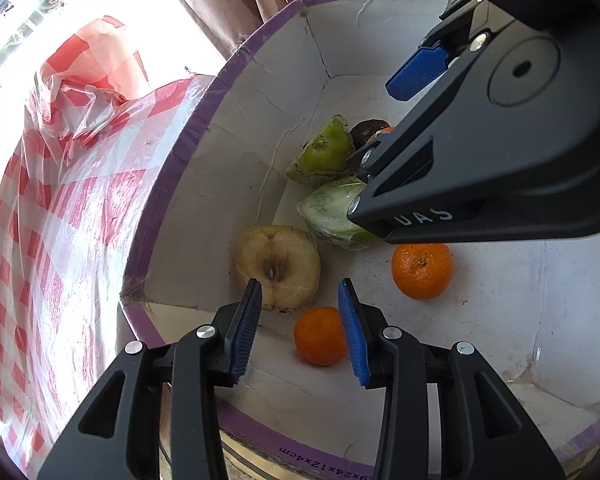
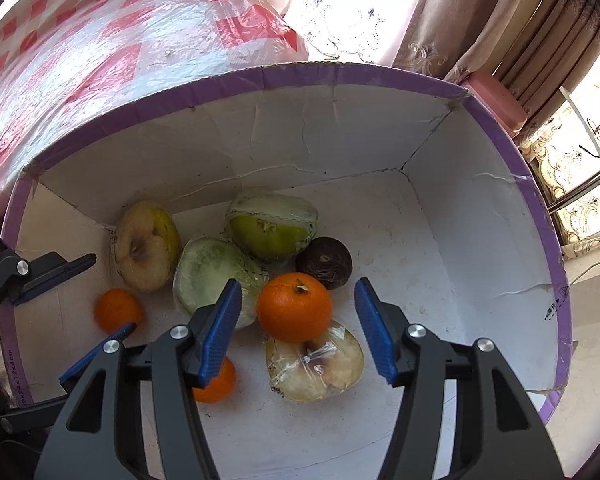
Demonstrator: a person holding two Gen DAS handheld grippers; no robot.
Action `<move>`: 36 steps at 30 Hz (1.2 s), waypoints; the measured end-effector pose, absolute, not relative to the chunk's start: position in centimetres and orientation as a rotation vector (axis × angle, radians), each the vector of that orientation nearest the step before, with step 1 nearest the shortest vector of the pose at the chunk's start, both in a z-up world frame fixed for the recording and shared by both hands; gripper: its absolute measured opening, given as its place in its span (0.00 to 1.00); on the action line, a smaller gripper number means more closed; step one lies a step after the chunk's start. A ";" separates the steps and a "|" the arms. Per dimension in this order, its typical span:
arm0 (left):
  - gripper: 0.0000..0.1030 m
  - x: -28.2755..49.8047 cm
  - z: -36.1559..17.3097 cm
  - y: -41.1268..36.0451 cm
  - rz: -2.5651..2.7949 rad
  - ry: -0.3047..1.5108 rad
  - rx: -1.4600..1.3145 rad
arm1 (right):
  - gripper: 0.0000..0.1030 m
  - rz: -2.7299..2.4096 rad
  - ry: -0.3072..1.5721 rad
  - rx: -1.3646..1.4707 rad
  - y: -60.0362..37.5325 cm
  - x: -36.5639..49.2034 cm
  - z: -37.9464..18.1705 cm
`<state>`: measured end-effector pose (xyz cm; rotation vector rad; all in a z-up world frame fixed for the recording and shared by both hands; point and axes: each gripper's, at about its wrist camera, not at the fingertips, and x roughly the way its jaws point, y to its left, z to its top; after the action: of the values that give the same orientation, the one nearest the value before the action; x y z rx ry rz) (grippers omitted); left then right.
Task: Organize fruits
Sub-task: 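Carry both oranges into the white box and open both tools to release, then move both tools back over the two dark brown fruits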
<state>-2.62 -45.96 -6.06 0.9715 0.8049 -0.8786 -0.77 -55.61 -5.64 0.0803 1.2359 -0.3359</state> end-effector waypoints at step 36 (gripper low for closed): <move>0.52 5.2 4.7 -31.4 -0.723 0.677 0.279 | 0.85 -0.351 0.836 0.152 -51.1 0.3 4.3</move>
<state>5.24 -31.37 4.70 0.2794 0.6772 -0.7234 0.27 -51.14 4.32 0.1521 0.8355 -0.3506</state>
